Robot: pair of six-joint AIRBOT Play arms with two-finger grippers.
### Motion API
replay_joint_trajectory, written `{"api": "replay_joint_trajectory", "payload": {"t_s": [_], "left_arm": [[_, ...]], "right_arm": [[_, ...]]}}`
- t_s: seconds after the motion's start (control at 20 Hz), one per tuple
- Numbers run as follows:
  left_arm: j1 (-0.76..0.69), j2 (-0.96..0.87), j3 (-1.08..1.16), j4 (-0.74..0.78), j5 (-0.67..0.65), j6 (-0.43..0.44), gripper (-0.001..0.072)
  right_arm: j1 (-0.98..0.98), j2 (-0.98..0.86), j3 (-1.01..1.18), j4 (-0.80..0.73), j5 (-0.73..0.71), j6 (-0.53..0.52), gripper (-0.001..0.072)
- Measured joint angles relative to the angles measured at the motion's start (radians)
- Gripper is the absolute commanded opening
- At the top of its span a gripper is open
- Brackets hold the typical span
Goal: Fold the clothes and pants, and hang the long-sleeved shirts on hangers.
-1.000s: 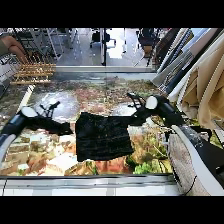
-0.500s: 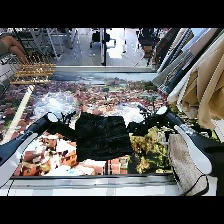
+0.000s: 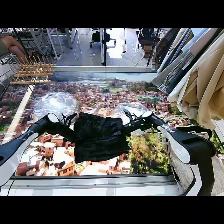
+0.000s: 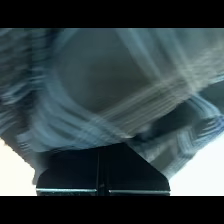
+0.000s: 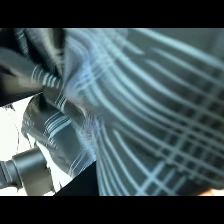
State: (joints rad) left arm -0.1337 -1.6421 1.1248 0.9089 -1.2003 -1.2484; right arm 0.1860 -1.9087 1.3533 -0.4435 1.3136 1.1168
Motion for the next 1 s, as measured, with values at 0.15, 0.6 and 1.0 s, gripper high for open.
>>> {"api": "replay_joint_trajectory", "payload": {"t_s": [0.15,0.6,1.0], "left_arm": [[0.002,0.055,0.000,0.000,-0.066,0.028,0.0015],[0.002,0.257,-0.001,0.001,-0.236,0.077,0.0015],[0.002,0.278,-0.084,0.010,-0.264,0.153,0.0016]], "right_arm": [[-0.005,0.077,0.043,-0.006,0.036,0.029,0.0013],[-0.365,0.498,0.279,-0.087,0.085,0.300,0.0013],[-0.971,0.837,0.203,-0.383,0.253,0.452,0.0013]]}}
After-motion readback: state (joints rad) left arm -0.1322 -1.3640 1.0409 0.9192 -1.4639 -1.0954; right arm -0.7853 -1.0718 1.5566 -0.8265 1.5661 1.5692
